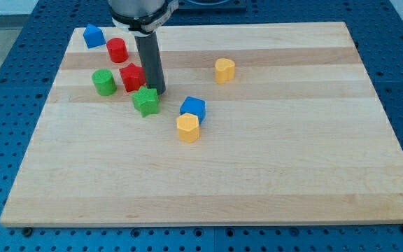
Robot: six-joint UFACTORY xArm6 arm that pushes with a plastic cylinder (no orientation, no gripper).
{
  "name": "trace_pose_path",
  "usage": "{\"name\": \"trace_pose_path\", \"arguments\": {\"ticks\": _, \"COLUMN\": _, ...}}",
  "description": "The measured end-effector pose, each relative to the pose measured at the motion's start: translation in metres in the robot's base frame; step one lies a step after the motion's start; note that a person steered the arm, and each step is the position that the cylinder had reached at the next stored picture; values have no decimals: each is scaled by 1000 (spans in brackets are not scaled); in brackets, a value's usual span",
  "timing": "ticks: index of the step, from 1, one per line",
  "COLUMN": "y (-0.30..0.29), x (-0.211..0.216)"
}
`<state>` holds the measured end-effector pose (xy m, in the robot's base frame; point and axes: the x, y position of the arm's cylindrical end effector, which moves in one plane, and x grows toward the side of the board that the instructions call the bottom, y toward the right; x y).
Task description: Move green star towards blue cube
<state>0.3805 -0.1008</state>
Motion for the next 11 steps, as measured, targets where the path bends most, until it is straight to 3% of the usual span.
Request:
{"name": "trace_pose_path", "arguments": {"ticks": 1, "y": -26, "x": 0}}
{"name": "trace_pose_path", "arguments": {"ticks": 3, "y": -81, "x": 45}}
{"name": "trace_pose_path", "arguments": {"ticks": 6, "y": -196, "x": 56}}
{"name": "trace_pose_path", "arguments": {"ticks": 10, "y": 10, "x": 58}}
{"name": "trace_pose_path", "arguments": {"ticks": 11, "y": 16, "x": 61}}
